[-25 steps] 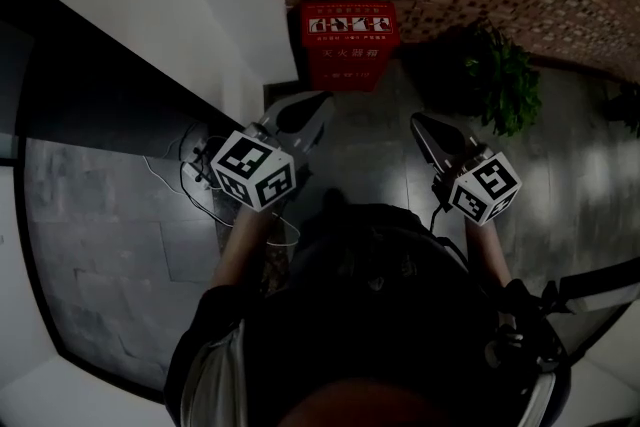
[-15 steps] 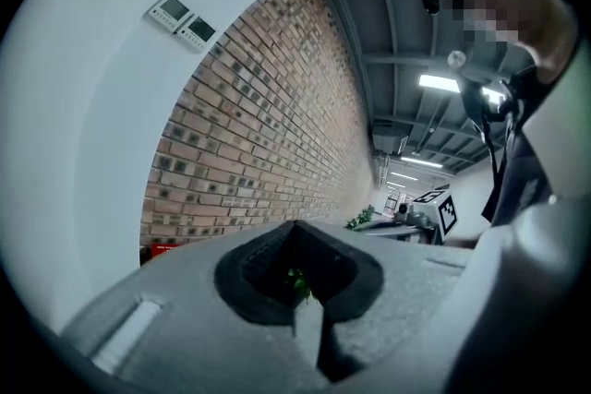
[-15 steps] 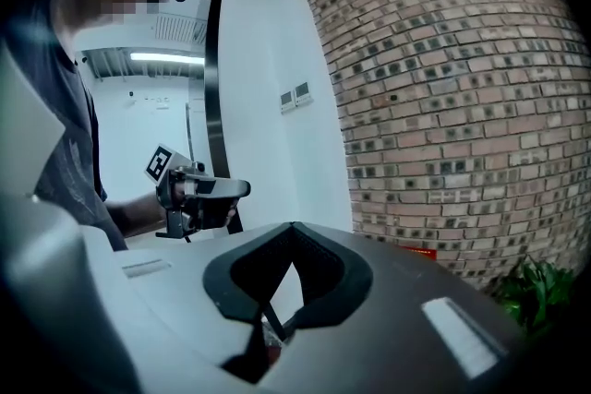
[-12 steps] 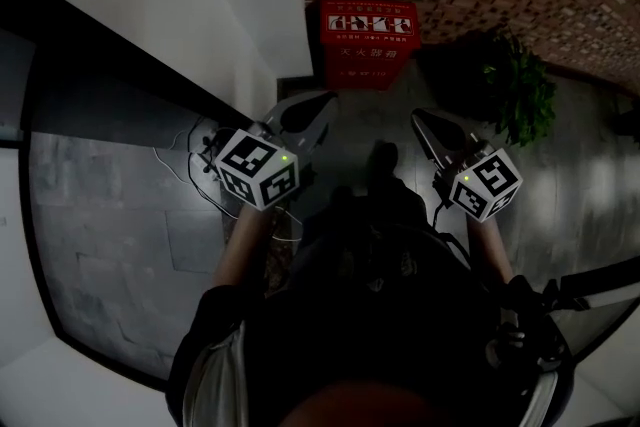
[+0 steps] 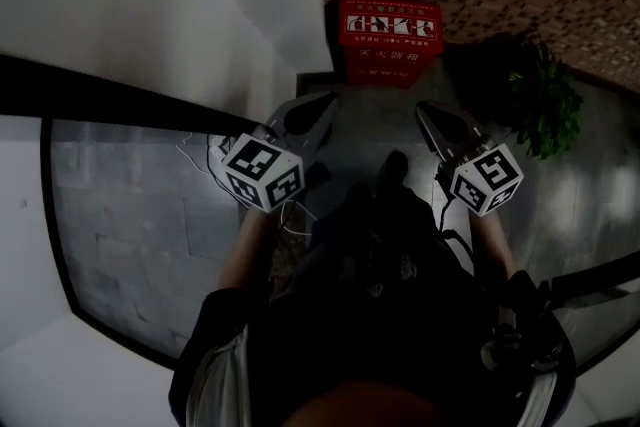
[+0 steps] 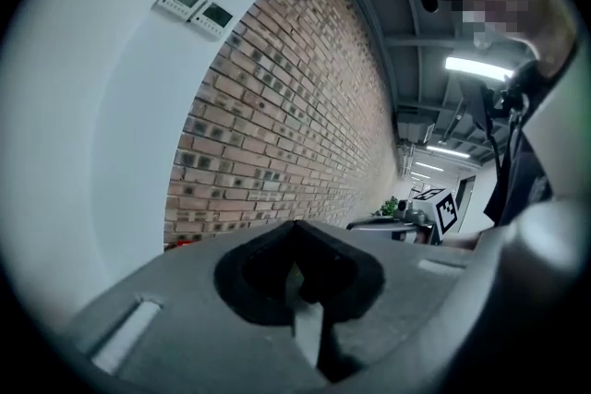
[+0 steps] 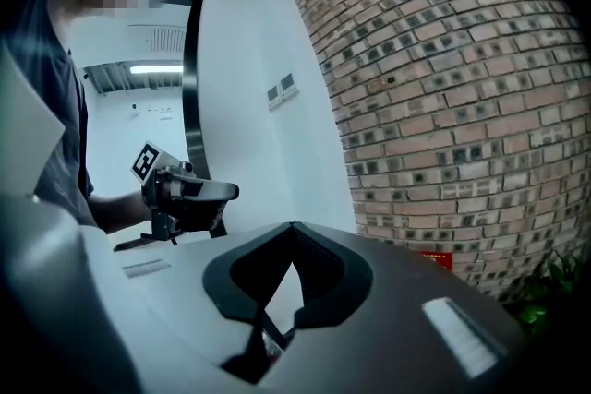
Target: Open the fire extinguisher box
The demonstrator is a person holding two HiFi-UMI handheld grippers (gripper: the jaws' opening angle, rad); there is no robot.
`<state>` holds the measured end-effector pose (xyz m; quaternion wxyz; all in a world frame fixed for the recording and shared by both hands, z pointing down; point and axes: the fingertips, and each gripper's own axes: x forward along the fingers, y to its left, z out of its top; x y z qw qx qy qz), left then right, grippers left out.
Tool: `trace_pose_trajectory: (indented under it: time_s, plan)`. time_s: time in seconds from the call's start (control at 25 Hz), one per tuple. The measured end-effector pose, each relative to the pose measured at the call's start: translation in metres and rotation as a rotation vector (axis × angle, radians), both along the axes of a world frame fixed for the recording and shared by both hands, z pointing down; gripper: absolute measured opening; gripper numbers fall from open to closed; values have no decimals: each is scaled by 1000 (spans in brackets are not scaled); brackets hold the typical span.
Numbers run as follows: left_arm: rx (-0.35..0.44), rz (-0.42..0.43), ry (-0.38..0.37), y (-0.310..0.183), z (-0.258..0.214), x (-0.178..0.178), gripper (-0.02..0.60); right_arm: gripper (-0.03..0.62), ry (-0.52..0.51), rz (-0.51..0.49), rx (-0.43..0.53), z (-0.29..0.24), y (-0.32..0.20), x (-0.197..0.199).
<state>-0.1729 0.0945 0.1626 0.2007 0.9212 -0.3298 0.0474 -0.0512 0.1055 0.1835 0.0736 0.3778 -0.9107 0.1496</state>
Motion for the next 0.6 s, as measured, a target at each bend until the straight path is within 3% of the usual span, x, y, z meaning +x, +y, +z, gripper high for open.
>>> trace_pose_trajectory:
  time_s: [0.44, 0.6]
  plan:
    - [-97, 6, -99, -72, 38, 75, 2, 0, -13, 16, -111, 53, -60, 75]
    - [-120, -7, -161, -88, 52, 96, 1, 0, -28, -21, -138, 69, -88, 92]
